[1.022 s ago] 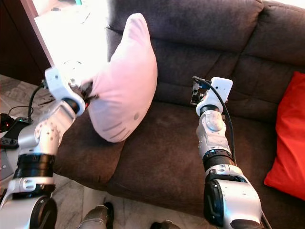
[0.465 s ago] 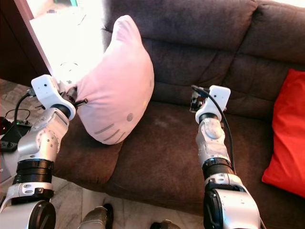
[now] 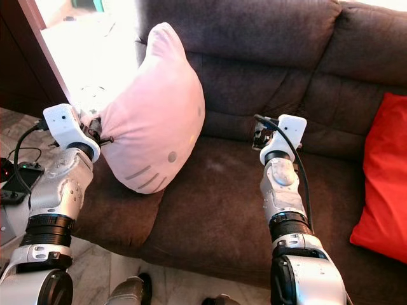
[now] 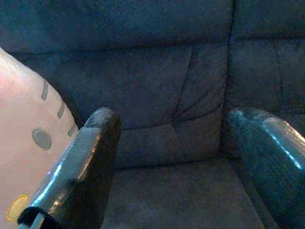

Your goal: Move the pillow to the sofa from floor

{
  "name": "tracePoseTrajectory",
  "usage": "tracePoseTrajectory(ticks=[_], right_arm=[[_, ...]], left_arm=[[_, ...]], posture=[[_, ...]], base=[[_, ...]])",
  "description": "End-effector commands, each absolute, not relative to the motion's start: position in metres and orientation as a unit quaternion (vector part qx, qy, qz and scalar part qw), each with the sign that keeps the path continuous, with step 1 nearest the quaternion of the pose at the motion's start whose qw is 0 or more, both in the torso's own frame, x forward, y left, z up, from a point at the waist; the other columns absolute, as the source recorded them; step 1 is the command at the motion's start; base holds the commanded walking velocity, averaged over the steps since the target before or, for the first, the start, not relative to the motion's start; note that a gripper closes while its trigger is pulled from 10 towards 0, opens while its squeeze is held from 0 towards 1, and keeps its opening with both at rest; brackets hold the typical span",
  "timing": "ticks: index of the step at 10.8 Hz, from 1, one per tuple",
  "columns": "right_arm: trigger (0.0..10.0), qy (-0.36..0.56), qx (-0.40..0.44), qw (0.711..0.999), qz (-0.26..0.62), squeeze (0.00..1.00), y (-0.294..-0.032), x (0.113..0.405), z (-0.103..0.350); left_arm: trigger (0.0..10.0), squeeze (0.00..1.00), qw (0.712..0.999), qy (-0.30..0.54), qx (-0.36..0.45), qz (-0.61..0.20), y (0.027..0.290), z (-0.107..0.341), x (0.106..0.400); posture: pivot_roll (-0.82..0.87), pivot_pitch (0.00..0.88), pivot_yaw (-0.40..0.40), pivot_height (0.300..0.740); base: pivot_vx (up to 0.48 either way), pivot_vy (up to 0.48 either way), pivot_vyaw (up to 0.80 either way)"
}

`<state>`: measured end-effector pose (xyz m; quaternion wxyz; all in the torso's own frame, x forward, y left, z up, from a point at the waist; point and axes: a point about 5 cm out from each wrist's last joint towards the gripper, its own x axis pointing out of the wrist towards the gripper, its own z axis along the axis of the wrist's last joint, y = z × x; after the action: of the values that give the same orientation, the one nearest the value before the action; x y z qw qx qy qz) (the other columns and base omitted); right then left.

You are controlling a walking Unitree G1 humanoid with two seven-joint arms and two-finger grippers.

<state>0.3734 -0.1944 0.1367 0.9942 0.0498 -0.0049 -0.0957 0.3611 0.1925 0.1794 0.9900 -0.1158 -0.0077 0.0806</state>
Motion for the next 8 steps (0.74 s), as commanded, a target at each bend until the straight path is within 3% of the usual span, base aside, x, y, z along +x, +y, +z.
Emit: tracePoseTrajectory(ticks=[1, 8], right_arm=[[10.0, -0.005, 0.045, 0.994, -0.098, 0.00, -0.195, 0.372, 0.136], [10.0, -0.019, 0.029, 0.995, -0.097, 0.00, -0.196, 0.366, 0.136]], left_arm=[[10.0, 1.00, 0.990, -0.009, -0.097, 0.098, 0.199, 0.176, 0.360], [10.0, 1.00, 0.987, -0.095, -0.021, 0.130, 0.206, 0.193, 0.351]], posture=[[0.12, 0.082, -0.067, 0.740], [0.12, 0.102, -0.075, 0.740]], base=[[0.000, 0.000, 0.00], [0.000, 0.000, 0.00]])
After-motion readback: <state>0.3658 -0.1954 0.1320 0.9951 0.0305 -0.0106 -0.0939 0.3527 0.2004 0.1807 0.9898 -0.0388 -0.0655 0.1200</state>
